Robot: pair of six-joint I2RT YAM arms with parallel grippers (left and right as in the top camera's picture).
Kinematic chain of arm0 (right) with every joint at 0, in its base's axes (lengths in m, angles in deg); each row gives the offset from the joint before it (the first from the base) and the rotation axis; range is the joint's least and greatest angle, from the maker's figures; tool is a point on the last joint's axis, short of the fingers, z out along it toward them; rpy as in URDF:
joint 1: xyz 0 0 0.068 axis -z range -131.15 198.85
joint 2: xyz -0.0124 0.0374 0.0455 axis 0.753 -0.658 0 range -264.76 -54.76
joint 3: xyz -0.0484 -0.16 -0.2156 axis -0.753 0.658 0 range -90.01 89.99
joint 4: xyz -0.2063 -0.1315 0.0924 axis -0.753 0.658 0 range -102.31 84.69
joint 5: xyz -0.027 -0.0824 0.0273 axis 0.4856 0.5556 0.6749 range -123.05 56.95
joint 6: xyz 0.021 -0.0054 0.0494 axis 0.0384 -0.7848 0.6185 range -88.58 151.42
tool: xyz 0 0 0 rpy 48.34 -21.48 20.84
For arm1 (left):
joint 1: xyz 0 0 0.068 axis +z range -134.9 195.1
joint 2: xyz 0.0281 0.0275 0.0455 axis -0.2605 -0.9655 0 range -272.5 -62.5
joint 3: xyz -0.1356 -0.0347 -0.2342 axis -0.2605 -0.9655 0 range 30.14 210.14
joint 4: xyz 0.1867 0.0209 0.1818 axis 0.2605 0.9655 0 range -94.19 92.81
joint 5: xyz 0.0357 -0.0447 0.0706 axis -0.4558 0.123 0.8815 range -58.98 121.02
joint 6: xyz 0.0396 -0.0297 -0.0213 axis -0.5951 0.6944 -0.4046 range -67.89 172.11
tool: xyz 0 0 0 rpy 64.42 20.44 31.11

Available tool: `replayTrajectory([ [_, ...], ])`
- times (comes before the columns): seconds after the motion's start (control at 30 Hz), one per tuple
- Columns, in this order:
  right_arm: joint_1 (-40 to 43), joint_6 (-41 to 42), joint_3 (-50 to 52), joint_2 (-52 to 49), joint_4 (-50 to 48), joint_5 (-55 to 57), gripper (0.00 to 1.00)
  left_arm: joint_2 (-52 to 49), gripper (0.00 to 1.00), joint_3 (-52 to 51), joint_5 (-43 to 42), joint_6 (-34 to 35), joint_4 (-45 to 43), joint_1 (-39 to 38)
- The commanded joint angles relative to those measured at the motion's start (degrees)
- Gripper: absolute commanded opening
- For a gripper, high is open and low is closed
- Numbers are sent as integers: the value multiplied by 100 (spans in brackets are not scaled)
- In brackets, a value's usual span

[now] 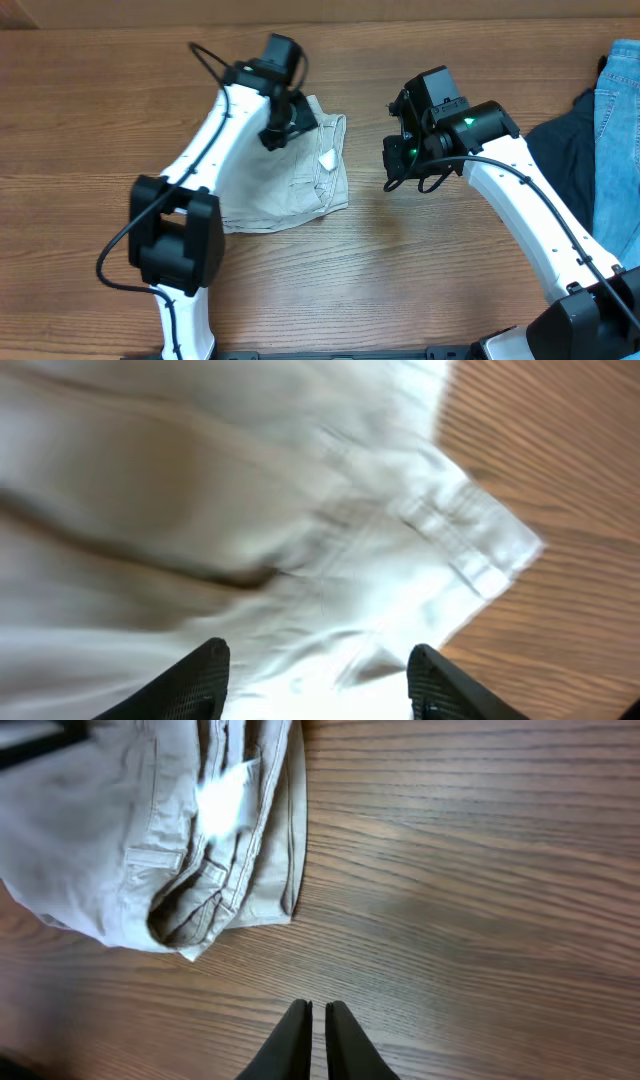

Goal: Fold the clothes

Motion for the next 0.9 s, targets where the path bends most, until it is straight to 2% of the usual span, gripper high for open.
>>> replayTrajectory([
  [0.0,-31,-426,-125,114,-197,-678,7,350,61,162,74,-931,518,579],
  [0.07,-101,-640,-118,81,-562,-1482,4,345,57,162,173,-1440,811,944],
  [0.13,-208,-638,-48,-4,-1172,-2188,4,345,44,162,151,-2216,831,1215],
  [0.17,-260,-636,20,-70,-1456,-2409,4,343,41,162,144,-2535,822,1294],
  [0.2,-328,-634,109,-155,-1794,-2667,4,332,39,160,131,-2970,815,1360],
  [0.27,-468,-590,216,-492,-2293,-3056,4,291,30,125,131,-3864,791,1405],
  [0.37,-693,-595,225,-1145,-2787,-3521,4,212,20,-55,101,-4743,597,1357],
  [0.47,-942,-599,225,-1792,-3261,-3856,4,203,23,-514,-352,-5569,111,1309],
  [0.53,-1069,-619,225,-2140,-3322,-3858,4,203,27,-933,-203,-5565,-367,1309],
  [0.67,-1115,-564,232,-2691,-3025,-3512,4,203,33,-1821,74,-4811,-1375,1425],
  [0.83,-944,-61,321,-2898,-2509,-2524,4,203,42,-2444,72,-4572,-1930,1615],
  [0.87,-903,59,352,-2896,-2498,-2411,4,203,49,-2468,87,-4575,-1934,1631],
])
